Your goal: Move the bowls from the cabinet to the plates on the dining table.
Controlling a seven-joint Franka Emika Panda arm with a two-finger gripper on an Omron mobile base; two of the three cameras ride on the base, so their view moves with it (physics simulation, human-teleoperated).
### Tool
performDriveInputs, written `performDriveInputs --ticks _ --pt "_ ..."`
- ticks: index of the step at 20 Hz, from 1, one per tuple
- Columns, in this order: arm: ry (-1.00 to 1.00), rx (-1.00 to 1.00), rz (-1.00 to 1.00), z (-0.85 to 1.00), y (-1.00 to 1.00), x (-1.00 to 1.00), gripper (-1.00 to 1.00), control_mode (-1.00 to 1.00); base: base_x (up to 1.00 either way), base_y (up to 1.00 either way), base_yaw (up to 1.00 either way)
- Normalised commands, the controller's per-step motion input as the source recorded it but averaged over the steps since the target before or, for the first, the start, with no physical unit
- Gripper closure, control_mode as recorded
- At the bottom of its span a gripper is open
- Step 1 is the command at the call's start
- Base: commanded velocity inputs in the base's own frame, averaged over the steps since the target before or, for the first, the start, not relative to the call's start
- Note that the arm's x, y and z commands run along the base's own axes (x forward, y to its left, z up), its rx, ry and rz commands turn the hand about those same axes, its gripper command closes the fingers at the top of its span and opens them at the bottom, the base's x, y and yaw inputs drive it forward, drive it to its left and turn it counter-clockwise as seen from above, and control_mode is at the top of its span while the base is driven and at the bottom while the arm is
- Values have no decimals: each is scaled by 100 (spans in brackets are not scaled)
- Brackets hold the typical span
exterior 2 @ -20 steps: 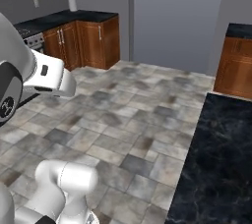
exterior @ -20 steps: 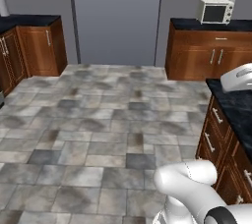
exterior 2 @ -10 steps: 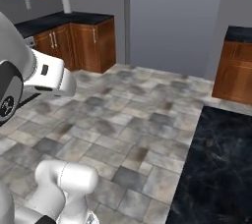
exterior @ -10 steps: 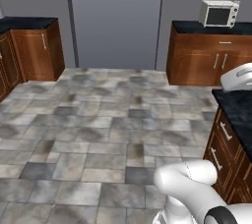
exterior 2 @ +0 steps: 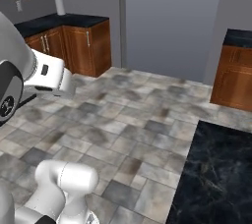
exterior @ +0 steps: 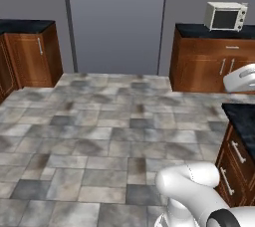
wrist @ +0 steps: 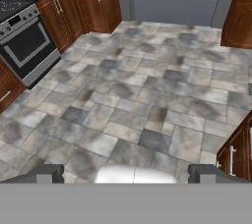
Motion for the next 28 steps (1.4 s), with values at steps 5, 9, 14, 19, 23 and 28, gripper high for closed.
performDriveInputs --ticks 5,9,14,19,23,28 --pt "0 0 0 0 0 0 -100 100 62 12 -2" --pt "0 0 0 0 0 0 -100 100 60 16 -4" --pt "0 0 0 0 0 0 -100 100 58 20 -6" --pt "0 0 0 0 0 0 -100 100 61 24 -3" --pt "0 0 0 0 0 0 -100 100 61 25 -3" --pt "0 0 0 0 0 0 -100 100 61 25 -2"
